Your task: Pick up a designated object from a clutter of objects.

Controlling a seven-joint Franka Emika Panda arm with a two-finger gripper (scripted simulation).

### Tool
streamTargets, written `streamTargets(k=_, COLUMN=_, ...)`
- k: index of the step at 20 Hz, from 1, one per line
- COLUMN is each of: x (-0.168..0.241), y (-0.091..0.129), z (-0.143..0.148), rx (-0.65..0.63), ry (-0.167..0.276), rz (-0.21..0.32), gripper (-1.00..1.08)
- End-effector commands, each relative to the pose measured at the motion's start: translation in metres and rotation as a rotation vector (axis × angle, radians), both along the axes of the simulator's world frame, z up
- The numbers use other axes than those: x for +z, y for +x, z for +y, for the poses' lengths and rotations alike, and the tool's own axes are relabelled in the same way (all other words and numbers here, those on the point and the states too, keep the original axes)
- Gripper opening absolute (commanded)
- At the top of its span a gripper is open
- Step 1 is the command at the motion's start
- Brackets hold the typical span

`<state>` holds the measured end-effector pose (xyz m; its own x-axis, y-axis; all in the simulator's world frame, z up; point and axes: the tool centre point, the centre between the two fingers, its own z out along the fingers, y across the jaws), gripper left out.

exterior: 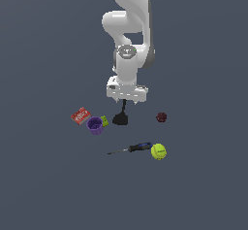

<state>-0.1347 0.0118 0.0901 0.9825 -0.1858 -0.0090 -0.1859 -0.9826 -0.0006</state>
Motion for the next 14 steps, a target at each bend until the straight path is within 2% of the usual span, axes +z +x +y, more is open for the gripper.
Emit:
streamTargets(k=1, x=-0.009, y=-0.012, z=-0.001, rx=-0.015, ry=-0.001, rz=-0.004, gripper=1.00)
streamTargets(k=8, x=-0.023, y=-0.034, z=-0.003, rx=-0.039, ry=-0.002, rz=-0.008, gripper=1.00)
streamTargets(k=14, x=-0.025, y=-0.038, z=-0.003, rx=-0.043, ry=-0.002, rz=-0.008, gripper=1.00)
